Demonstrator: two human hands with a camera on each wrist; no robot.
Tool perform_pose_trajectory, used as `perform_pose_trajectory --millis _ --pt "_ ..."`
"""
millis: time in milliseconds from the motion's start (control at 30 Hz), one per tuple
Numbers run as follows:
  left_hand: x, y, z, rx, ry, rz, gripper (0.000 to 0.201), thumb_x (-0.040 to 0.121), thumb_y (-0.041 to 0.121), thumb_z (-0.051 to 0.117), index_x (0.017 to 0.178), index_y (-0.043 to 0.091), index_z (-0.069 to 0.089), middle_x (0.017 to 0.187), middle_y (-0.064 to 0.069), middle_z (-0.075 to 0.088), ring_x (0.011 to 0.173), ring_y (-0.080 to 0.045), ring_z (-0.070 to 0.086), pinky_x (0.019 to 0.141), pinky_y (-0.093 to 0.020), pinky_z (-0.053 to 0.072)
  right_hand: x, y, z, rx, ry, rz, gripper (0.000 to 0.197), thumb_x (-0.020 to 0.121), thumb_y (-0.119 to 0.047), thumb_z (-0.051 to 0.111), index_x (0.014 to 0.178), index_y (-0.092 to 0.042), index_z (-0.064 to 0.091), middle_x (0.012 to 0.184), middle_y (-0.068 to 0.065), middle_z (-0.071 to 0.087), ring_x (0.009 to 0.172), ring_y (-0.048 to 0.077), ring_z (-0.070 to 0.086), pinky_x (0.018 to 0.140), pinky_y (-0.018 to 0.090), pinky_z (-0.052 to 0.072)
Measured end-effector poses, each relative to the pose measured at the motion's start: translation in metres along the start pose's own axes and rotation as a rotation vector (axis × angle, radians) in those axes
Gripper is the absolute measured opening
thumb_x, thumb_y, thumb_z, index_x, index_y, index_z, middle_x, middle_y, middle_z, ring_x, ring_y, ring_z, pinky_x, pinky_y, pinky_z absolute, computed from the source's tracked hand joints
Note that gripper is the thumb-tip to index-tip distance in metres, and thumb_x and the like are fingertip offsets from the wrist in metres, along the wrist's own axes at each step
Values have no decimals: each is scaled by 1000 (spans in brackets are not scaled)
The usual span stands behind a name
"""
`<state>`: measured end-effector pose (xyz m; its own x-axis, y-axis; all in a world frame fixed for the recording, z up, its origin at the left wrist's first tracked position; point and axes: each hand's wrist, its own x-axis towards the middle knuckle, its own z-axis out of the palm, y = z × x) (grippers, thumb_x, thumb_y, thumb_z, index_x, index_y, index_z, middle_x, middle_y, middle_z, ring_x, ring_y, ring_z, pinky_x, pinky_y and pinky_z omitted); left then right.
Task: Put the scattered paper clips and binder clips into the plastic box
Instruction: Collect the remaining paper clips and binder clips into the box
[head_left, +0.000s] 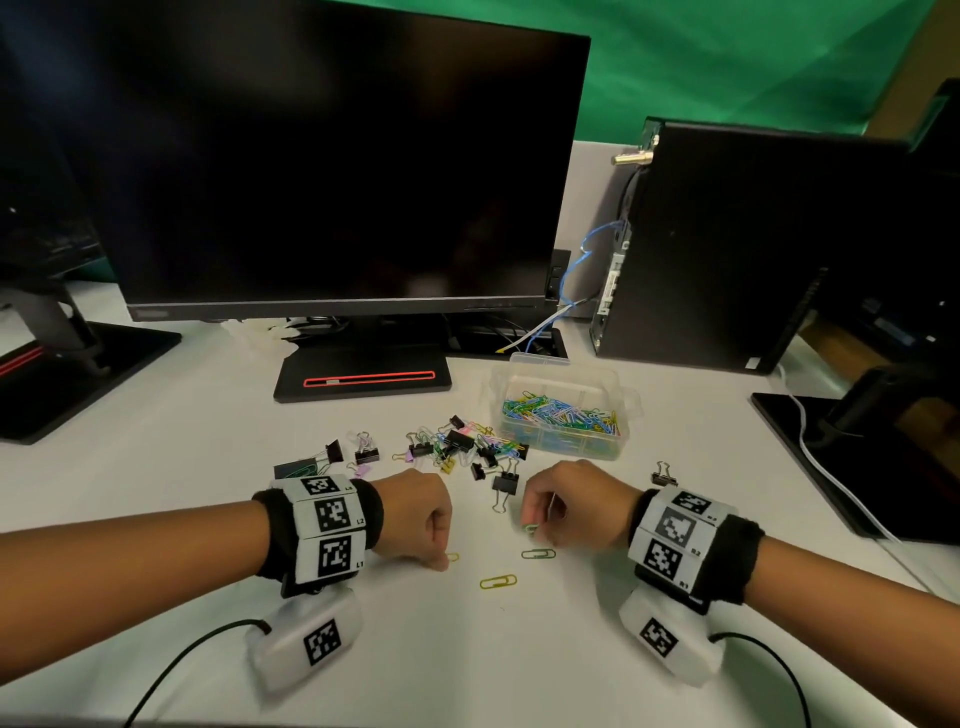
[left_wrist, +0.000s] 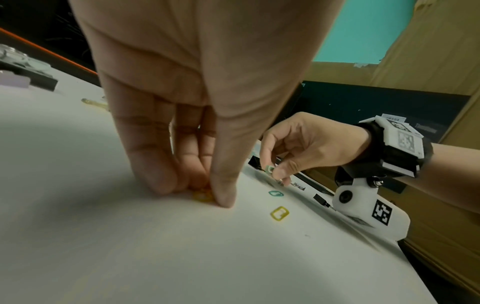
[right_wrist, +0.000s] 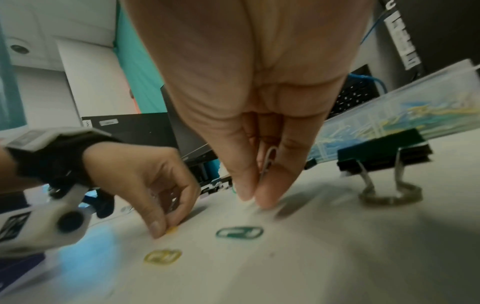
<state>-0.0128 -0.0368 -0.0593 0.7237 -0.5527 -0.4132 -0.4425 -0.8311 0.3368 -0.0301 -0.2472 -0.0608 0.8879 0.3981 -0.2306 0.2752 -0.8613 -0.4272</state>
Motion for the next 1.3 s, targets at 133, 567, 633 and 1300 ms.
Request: perform_pose_trajectory --millis 133,567,633,1300 --pt "0 3 -1 18 -16 5 21 82 25 68 93 7 71 73 5 61 63 -2 49 61 -12 39 6 6 -22 40 68 11 23 78 4 62 85 -17 68 69 -14 57 58 -2 53 57 6 43" --pt "5 33 18 13 49 265 17 88 23 56 96 13 67 99 -5 68 78 -9 49 64 -10 37 45 49 -65 58 438 230 5 80 -12 69 78 -11 73 88 8 73 76 14 60 75 26 51" --pt "6 35 22 47 45 241 23 84 35 63 95 14 65 94 -1 64 83 -12 49 77 -23 45 44 47 -60 -10 415 215 8 83 -16 66 81 -12 73 89 3 70 77 12 55 72 24 43" --pt "7 49 16 215 -9 166 28 94 24 49 106 3 63 115 -11 59 104 -25 51 82 -26 36 -6 -2 -2 -76 -140 -47 14 75 -20 74 87 -13 73 64 -16 57 58 -2 51 56 0 35"
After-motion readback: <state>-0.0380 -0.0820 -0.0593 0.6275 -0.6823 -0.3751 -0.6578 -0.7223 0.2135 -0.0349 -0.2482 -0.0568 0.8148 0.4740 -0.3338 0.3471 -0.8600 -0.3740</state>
